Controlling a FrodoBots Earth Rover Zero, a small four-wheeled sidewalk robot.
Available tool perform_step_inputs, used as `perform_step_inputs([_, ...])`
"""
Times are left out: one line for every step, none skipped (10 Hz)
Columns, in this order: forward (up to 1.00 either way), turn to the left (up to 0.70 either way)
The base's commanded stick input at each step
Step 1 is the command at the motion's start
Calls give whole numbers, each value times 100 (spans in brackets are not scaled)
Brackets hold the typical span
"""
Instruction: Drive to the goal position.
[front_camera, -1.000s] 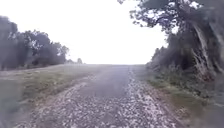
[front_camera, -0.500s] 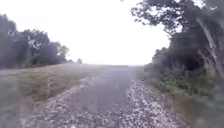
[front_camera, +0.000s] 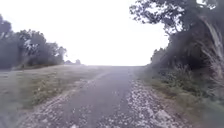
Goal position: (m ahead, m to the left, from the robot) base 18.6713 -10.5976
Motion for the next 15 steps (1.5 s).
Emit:
perform_step_inputs([69,0])
perform_step_inputs([69,0])
perform_step_inputs([69,0])
perform_step_inputs([69,-2])
perform_step_inputs([69,-4])
perform_step_inputs([69,-9])
perform_step_inputs([69,-3])
perform_step_inputs([69,-2])
perform_step_inputs([69,-7])
perform_step_inputs([69,-11])
perform_step_inputs([69,-7])
perform_step_inputs([69,-4])
perform_step_inputs([69,-9])
perform_step_inputs([69,-8])
perform_step_inputs([69,-6])
